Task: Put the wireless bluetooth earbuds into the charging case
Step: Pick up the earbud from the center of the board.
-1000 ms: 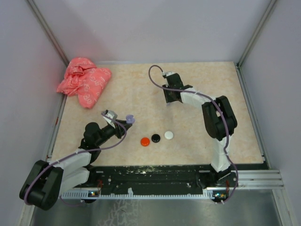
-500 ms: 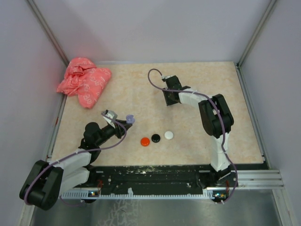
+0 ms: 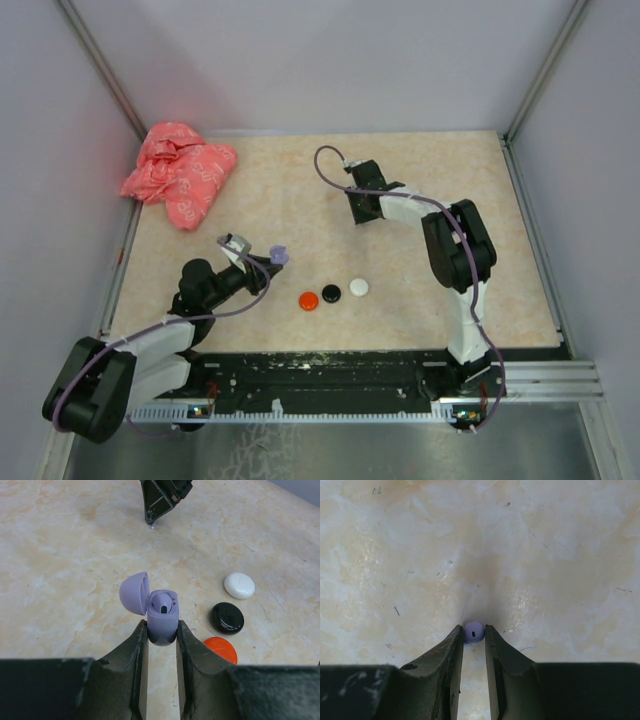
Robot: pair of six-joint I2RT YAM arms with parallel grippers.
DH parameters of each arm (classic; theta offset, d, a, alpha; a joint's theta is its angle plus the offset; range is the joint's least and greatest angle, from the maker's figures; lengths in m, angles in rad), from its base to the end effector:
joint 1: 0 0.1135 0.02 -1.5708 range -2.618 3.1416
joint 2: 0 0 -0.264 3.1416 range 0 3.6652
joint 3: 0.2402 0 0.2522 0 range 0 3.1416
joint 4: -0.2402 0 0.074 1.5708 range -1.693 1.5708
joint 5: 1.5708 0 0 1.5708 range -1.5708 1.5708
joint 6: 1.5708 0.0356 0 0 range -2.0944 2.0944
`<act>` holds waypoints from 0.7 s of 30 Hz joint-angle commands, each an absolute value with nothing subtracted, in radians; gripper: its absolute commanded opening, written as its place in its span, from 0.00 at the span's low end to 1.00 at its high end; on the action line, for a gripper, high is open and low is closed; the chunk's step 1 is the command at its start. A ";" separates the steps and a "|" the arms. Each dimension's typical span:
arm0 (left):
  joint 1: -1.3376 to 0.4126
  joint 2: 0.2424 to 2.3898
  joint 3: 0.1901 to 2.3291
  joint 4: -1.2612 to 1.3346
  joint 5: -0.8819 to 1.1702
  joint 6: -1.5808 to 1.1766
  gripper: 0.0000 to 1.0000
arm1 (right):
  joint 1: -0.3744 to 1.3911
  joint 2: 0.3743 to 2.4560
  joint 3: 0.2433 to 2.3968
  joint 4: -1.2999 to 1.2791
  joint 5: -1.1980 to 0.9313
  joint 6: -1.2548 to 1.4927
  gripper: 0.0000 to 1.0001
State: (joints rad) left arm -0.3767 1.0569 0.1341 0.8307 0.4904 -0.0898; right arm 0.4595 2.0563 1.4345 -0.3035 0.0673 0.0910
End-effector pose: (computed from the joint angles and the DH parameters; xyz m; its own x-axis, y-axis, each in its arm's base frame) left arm 0.1713 -0.0858 0.1746 -0.1534 -0.0244 -0.9879 0.7499 0.6482 -0.1324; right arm 0.3982 0.1944 0.1656 -0.7499 -0.2699 -0.6040 -0.3395 0.9406 0.0012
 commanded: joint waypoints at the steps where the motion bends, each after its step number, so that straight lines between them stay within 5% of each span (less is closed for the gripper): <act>1: -0.371 1.062 0.163 0.879 0.526 -0.101 0.00 | 0.454 2.080 1.468 -0.313 0.066 0.096 0.25; 21: -0.370 1.064 0.117 1.135 0.624 -0.247 0.00 | 0.567 1.731 1.293 -0.229 0.107 0.029 0.16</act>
State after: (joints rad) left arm -0.3759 1.1015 0.1246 1.0660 0.6022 -0.2096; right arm 0.5251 1.8874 1.3132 -0.3016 0.0849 0.0559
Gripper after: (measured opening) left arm 0.290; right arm 0.186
